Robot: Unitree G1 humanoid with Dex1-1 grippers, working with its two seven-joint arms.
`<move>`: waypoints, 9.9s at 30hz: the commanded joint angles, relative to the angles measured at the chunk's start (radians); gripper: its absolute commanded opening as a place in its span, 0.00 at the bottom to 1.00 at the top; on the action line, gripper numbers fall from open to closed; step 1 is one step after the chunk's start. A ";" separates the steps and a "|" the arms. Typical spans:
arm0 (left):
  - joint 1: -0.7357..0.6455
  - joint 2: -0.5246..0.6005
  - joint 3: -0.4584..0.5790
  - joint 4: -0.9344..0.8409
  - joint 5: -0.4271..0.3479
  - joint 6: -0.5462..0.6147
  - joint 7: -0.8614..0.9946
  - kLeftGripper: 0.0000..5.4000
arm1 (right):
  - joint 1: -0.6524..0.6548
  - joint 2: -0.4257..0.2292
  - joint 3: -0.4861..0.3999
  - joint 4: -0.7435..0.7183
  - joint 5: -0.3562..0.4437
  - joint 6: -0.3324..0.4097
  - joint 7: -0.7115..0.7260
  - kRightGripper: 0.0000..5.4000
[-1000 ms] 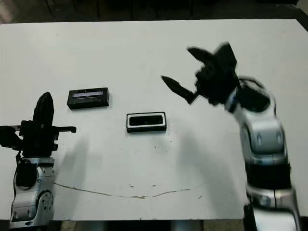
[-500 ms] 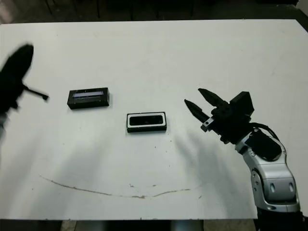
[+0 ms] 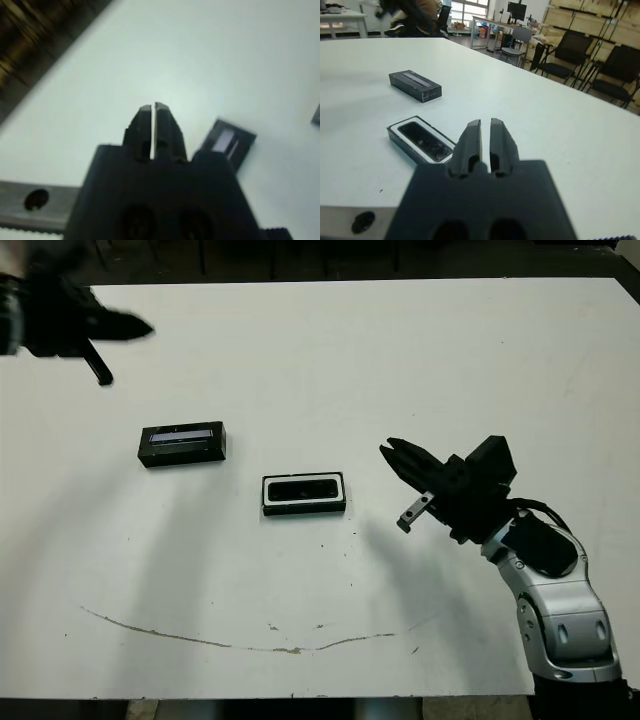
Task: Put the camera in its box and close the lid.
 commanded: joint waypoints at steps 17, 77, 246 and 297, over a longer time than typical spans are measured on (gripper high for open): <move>0.092 -0.147 0.006 0.181 0.140 -0.087 0.290 0.00 | 0.129 -0.038 -0.005 -0.074 0.027 -0.121 0.026 0.00; 0.185 -0.092 -0.203 0.087 0.314 -0.019 -0.196 0.00 | 0.170 -0.050 0.026 -0.200 0.029 -0.031 -0.074 0.00; 1.103 -0.072 0.281 -1.021 -0.451 0.020 0.345 0.53 | 0.237 -0.005 -0.007 -0.185 0.172 0.061 -0.137 0.00; 0.622 -0.089 0.090 -0.572 -0.373 -0.021 -0.329 0.53 | 0.093 -0.016 -0.028 0.134 0.065 -0.112 -0.053 0.00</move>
